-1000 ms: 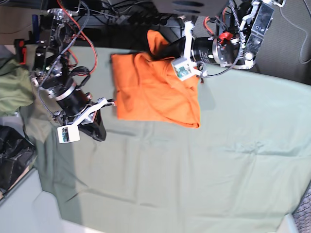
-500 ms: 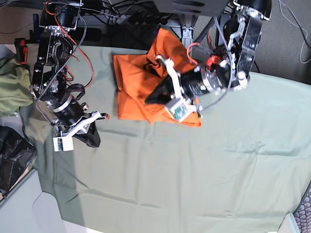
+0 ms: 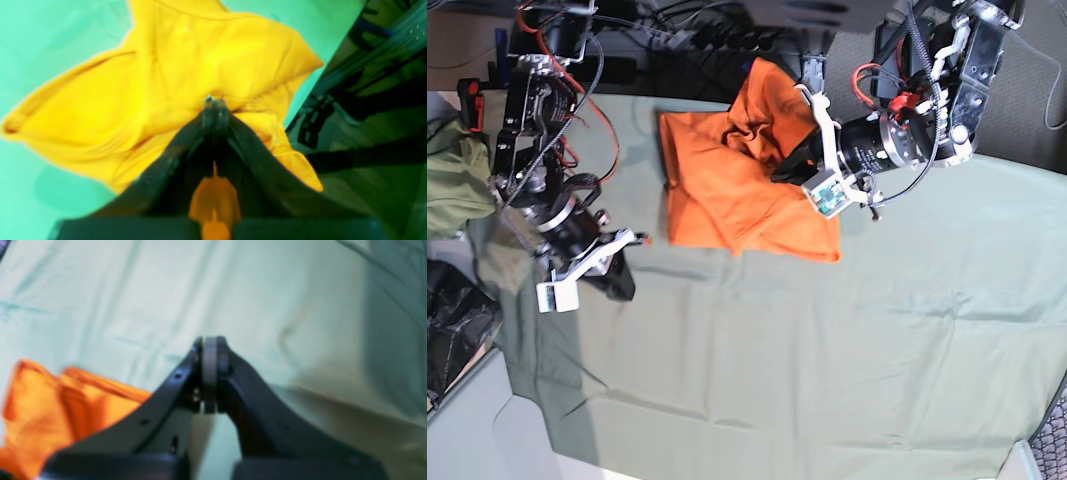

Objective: Fold the T-shirt properly

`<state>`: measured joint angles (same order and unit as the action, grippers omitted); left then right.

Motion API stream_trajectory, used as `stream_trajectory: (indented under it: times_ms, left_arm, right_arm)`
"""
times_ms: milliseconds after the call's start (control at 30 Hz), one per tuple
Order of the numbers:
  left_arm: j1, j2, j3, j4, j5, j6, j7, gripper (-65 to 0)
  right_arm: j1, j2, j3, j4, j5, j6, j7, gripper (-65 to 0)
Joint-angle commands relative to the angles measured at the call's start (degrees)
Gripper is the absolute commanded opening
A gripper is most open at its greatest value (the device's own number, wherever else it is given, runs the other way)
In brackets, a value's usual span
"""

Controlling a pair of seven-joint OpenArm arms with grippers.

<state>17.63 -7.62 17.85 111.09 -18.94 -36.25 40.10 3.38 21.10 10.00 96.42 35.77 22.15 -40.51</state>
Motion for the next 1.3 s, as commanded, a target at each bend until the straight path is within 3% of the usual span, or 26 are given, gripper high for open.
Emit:
stream_trajectory:
  times_ms: [0,33,133,167,200,467,633,700,833,900,1267]
  left_arm:
    - [0.35,-0.17,0.07,1.68,-0.94,-0.15,-1.22,-65.0]
    - [0.68,-0.48,0.02,2.14,-0.92,-0.17,-1.07,-65.0]
    - [0.79,-1.33,-0.57,2.67,-0.94,-0.13,-0.33,-65.0]
    - [0.81,-1.68,-0.96,2.67,-0.96,-0.15,-0.28,-65.0]
    - [0.81,-2.05,-1.31,2.67,-0.98,-0.13,-0.17,-65.0]
    - [0.81,-4.50,-6.60,2.71,-4.00,-0.17,0.55,-65.0]
    - [0.81,-4.81,-10.29,2.71,-5.57,-0.22,0.94,-65.0]
    - [0.81,-4.81,-11.45,2.71,-5.73,-0.22,1.11,-65.0]
    - [0.81,-4.83,-12.33,2.71,-5.70,-0.24,1.36,-65.0]
    - [0.83,-4.83,-12.31,2.71,-5.70,-0.42,1.38,-65.0]
    - [0.81,-6.84,-12.31,2.71,-5.68,-0.39,1.33,-65.0]
  right_arm:
    - [0.83,0.76,0.35,0.79,2.19,6.54,0.07,-65.0]
    - [0.83,0.79,0.20,0.79,3.52,6.56,-0.76,-65.0]
    - [0.55,0.79,-1.22,0.79,6.01,6.56,-2.93,-32.6]
    - [0.39,0.79,-1.99,0.79,7.34,6.56,-3.72,-26.0]
    - [0.00,0.79,-2.84,0.81,8.37,6.58,-4.24,-23.8]
    - [-1.75,0.79,-11.50,1.09,10.16,6.58,-5.68,-25.6]
    - [-2.47,0.76,-12.92,1.92,10.21,6.60,-6.21,-53.3]
    - [-2.62,0.79,-12.92,3.13,10.23,6.58,-6.43,-58.5]
    - [-3.72,0.79,-12.92,6.75,10.36,6.60,-7.15,-59.1]
    - [-5.03,0.79,-12.92,8.70,10.75,6.60,-7.13,-65.0]
    - [-12.76,0.76,-13.18,12.66,11.17,6.58,-6.21,-65.0]
